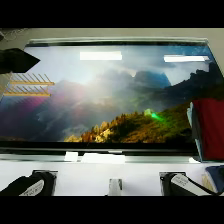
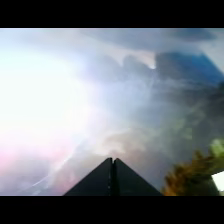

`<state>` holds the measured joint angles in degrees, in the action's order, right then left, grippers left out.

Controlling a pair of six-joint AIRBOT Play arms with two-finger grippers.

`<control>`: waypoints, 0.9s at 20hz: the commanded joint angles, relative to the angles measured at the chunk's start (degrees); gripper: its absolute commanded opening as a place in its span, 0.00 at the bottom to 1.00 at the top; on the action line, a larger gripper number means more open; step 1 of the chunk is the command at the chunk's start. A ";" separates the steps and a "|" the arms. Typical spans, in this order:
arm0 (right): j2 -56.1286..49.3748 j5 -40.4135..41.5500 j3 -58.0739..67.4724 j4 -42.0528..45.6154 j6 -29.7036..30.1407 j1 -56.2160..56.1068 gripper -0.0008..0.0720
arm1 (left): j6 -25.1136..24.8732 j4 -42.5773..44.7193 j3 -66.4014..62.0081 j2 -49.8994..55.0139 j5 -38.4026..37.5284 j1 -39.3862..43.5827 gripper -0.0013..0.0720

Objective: Fold the shirts.

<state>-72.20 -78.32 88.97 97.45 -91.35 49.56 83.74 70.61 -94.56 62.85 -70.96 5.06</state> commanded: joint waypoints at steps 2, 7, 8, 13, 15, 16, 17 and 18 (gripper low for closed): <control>0.00 12.94 15.85 -7.78 1.05 -15.26 0.91 | 9.81 30.73 -4.59 12.72 -3.52 7.82 0.07; -8.00 -6.32 15.78 -9.92 -7.06 -37.53 0.86 | 10.03 30.64 -3.72 24.02 -21.27 10.75 0.73; -10.60 -10.10 15.78 -12.66 -7.04 -39.36 0.88 | 10.10 29.57 -1.77 23.43 -20.74 10.71 0.76; -18.64 -18.53 15.78 -18.49 -5.27 -44.28 0.92 | 19.10 26.88 7.67 15.50 -9.57 10.67 0.76; -18.49 -17.66 15.78 -19.19 -4.52 -44.59 0.92 | 18.99 26.88 7.61 15.54 -9.57 10.67 0.76; -18.49 -17.62 15.78 -19.41 -4.50 -44.59 0.92 | 18.99 26.91 7.61 15.63 -9.57 10.67 0.76; -18.49 -17.64 15.78 -19.39 -4.50 -44.59 0.92 | 18.99 26.91 7.61 15.72 -9.57 10.67 0.76; -18.49 -17.62 15.78 -19.39 -4.50 -44.59 0.92 | 19.02 26.88 7.61 15.78 -9.57 10.67 0.76</control>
<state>-90.04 -94.76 104.68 79.31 -96.36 5.82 101.51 97.56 -87.72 79.00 -81.38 15.70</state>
